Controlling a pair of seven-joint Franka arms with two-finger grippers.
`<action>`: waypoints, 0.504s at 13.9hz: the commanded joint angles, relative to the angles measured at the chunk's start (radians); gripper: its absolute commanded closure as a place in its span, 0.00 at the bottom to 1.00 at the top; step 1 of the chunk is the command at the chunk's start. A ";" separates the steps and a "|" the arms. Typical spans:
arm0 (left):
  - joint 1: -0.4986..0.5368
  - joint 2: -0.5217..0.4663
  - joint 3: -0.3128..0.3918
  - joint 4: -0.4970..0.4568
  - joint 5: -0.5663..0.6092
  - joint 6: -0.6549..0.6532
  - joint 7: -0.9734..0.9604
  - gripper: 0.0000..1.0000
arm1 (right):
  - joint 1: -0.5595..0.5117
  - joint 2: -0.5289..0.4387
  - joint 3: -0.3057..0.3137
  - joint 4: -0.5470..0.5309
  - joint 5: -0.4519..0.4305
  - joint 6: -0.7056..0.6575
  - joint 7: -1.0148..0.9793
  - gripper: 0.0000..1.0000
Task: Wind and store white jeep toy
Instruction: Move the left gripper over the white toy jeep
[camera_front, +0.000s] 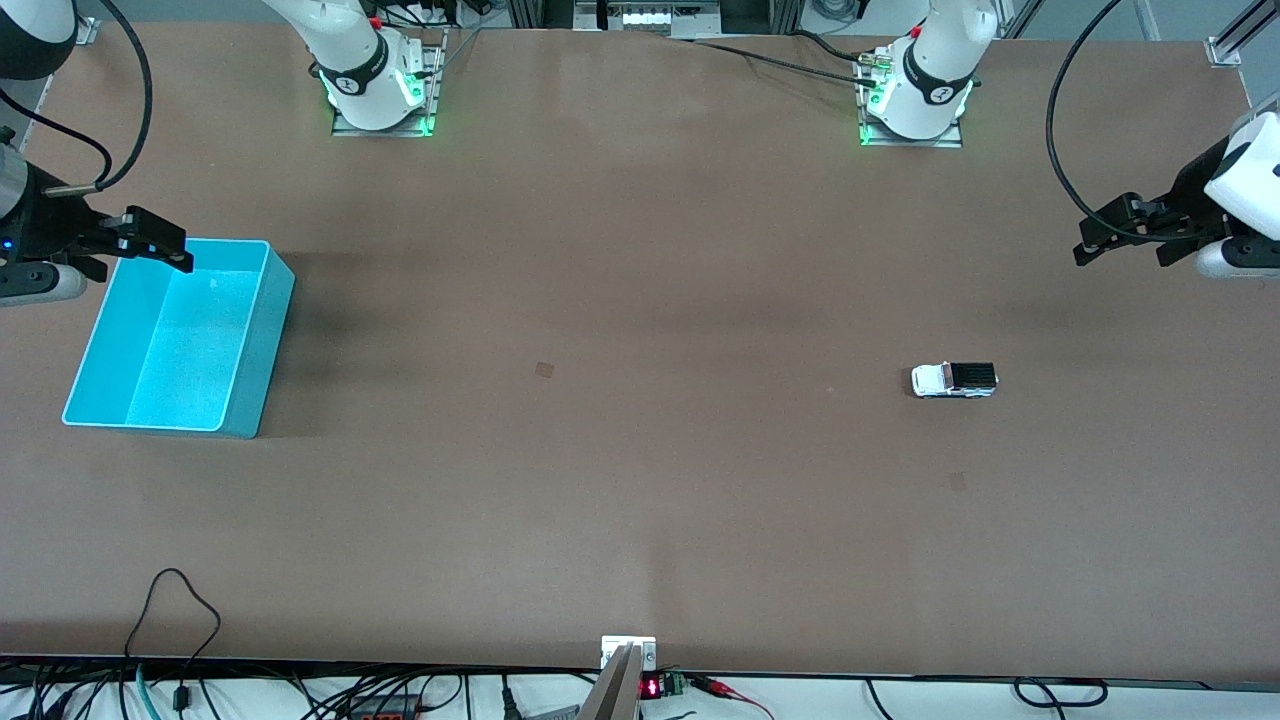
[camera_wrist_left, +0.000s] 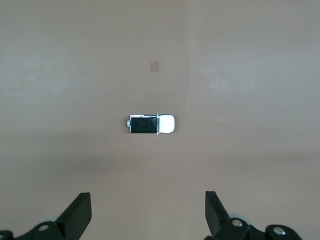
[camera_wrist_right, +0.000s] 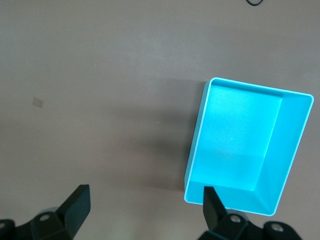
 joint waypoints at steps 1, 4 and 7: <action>0.012 -0.024 -0.012 -0.008 0.021 -0.019 0.005 0.00 | 0.000 0.002 0.000 0.015 0.004 -0.017 -0.001 0.00; 0.011 -0.017 -0.012 -0.009 0.021 -0.019 0.010 0.00 | 0.000 0.002 0.000 0.015 0.004 -0.017 -0.001 0.00; 0.009 0.034 -0.012 -0.012 0.021 -0.059 0.004 0.00 | 0.000 0.003 0.000 0.015 0.004 -0.017 0.000 0.00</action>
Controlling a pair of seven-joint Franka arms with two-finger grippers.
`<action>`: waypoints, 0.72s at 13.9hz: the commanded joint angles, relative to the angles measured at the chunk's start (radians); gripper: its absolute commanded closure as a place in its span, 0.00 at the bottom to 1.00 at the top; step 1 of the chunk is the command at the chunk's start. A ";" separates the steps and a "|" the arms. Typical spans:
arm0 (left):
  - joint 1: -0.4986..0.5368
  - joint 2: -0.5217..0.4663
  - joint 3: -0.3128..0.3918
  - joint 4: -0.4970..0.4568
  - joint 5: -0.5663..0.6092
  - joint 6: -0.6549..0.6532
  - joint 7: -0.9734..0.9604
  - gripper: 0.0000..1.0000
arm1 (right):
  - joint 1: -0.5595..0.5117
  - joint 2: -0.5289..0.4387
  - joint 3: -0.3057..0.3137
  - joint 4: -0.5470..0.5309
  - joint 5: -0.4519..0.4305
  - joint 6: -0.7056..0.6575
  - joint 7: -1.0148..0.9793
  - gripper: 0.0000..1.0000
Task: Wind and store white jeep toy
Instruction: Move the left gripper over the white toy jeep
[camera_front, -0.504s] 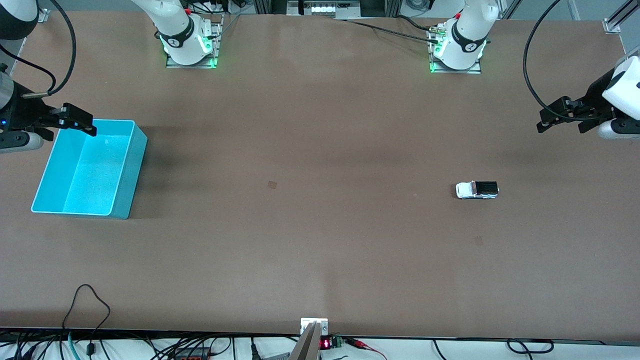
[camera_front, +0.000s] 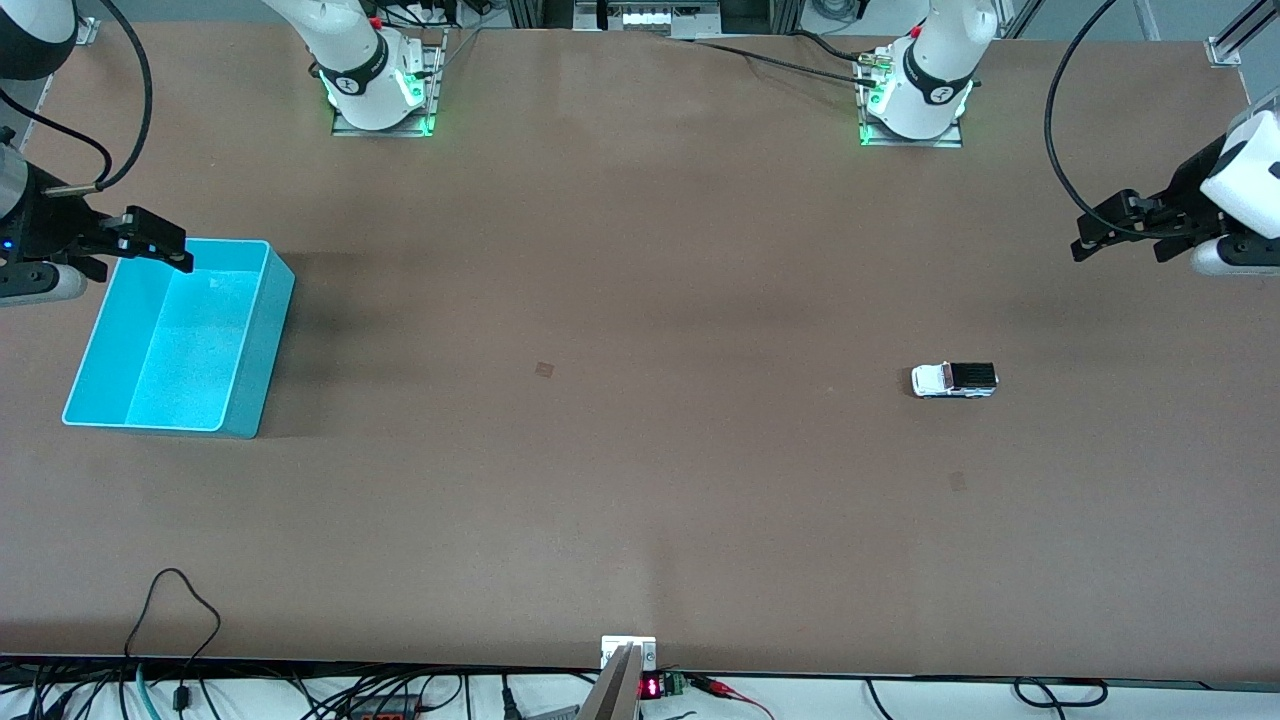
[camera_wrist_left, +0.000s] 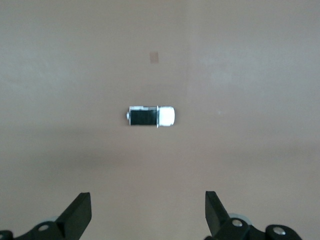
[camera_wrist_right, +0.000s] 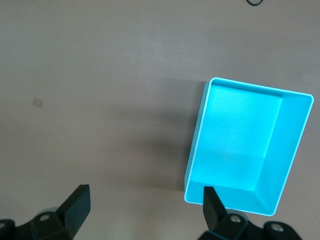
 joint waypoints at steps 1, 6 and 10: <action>0.009 0.050 -0.013 0.002 0.021 -0.017 0.002 0.00 | -0.003 0.003 0.000 0.015 0.004 -0.019 -0.001 0.00; 0.005 0.190 -0.016 0.014 0.020 -0.017 0.007 0.00 | 0.000 0.005 0.000 0.015 0.004 -0.017 -0.001 0.00; 0.008 0.305 -0.016 0.001 0.020 0.013 0.019 0.00 | -0.003 0.006 -0.002 0.013 0.004 -0.017 -0.001 0.00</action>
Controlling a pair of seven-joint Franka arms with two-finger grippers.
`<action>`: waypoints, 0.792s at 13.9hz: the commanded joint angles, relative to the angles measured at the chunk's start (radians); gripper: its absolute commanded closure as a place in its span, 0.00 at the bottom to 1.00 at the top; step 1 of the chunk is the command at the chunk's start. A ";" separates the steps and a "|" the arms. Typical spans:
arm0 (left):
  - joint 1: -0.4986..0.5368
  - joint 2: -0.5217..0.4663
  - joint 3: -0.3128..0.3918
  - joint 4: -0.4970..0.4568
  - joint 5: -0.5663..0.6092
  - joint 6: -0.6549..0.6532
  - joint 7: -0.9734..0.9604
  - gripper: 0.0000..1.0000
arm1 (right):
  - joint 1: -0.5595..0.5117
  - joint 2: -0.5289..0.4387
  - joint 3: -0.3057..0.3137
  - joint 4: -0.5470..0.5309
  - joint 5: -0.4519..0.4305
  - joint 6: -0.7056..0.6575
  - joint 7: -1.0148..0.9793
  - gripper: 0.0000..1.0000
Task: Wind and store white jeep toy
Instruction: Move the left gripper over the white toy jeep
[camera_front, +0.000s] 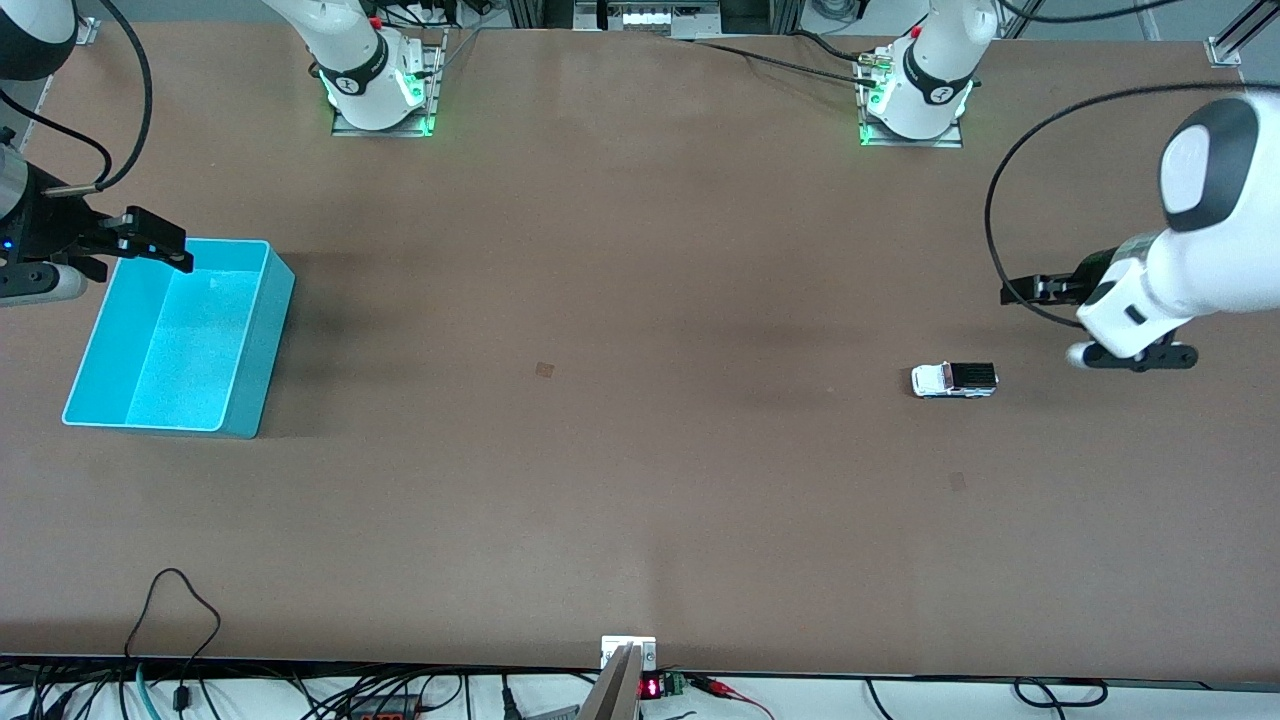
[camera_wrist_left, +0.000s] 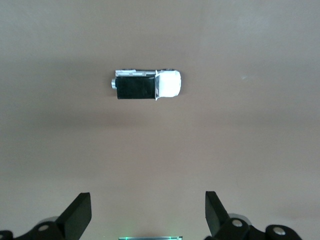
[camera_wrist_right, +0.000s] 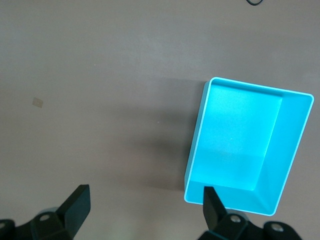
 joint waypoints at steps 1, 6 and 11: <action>0.006 0.053 -0.008 0.011 0.022 0.049 0.016 0.00 | -0.004 0.007 0.000 0.013 0.004 -0.016 -0.003 0.00; 0.014 0.079 -0.008 -0.130 0.072 0.269 0.300 0.00 | -0.007 0.007 -0.001 0.009 0.004 -0.018 -0.003 0.00; 0.017 0.099 -0.008 -0.210 0.072 0.373 0.670 0.00 | -0.009 0.007 -0.003 0.009 0.004 -0.018 -0.001 0.00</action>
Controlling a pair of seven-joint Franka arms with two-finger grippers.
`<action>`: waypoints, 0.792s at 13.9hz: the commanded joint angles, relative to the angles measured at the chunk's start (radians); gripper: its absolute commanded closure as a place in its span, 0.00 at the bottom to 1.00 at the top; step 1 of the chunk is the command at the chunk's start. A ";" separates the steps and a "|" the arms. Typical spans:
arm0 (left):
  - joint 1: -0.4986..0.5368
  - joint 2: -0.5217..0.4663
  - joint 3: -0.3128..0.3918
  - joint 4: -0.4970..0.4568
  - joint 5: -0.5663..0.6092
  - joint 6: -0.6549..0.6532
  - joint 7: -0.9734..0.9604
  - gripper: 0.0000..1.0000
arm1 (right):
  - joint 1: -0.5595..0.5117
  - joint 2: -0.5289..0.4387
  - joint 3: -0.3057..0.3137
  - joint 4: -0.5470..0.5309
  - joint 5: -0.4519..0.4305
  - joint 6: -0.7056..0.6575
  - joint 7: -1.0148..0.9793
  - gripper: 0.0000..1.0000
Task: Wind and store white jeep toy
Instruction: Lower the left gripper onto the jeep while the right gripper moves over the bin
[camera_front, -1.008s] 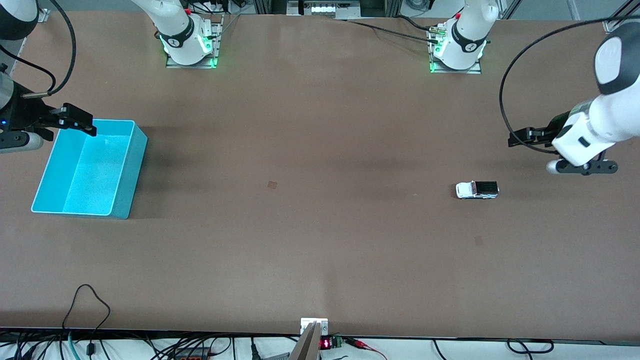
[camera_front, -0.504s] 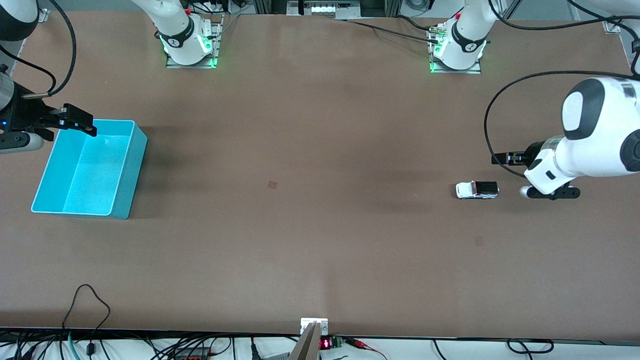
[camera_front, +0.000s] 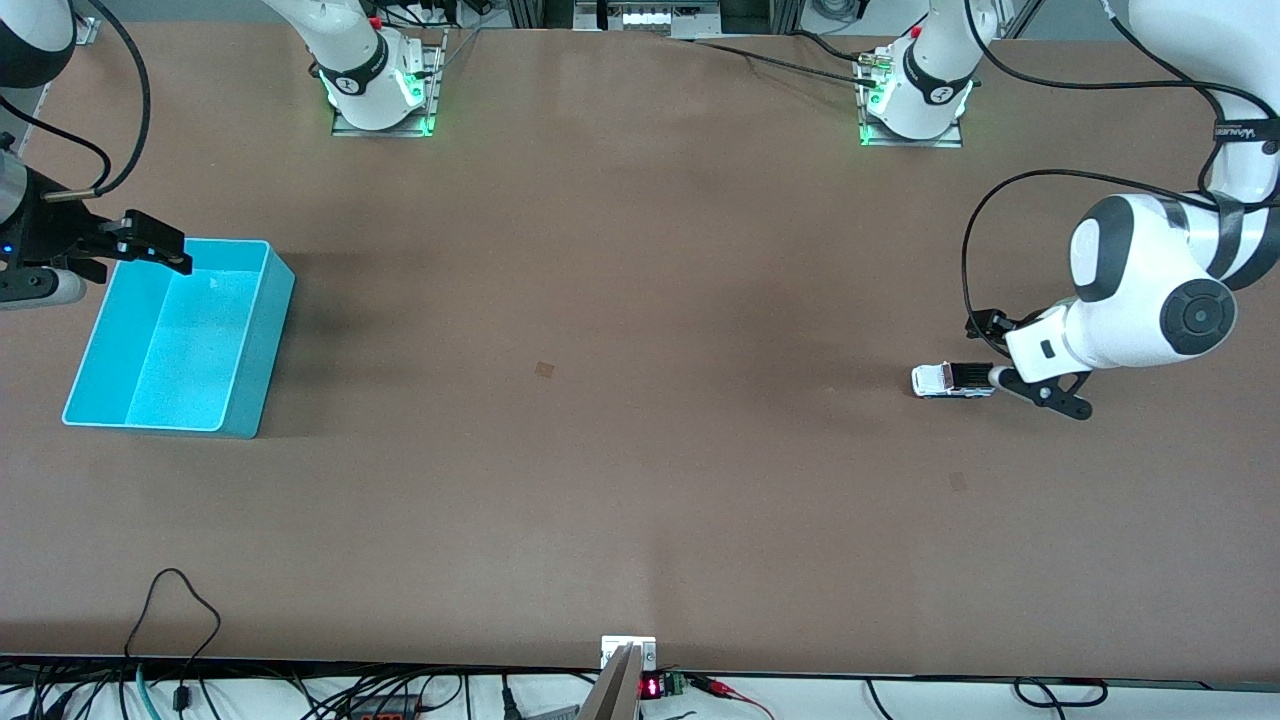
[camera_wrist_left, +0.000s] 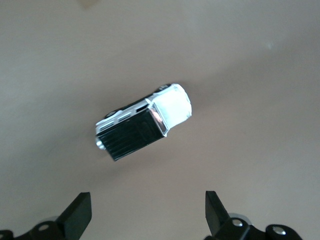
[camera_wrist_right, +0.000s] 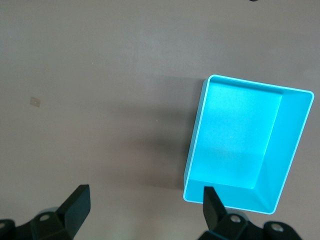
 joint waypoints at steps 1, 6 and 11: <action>0.011 -0.010 -0.009 -0.039 0.017 0.026 0.229 0.00 | -0.001 -0.001 0.000 0.009 0.002 -0.015 -0.001 0.00; 0.011 -0.001 -0.025 -0.085 0.018 0.174 0.698 0.00 | -0.004 0.007 0.000 0.009 0.002 -0.026 -0.013 0.00; 0.031 0.013 -0.026 -0.172 0.018 0.371 0.962 0.00 | 0.000 0.030 0.001 0.010 0.002 -0.038 -0.018 0.00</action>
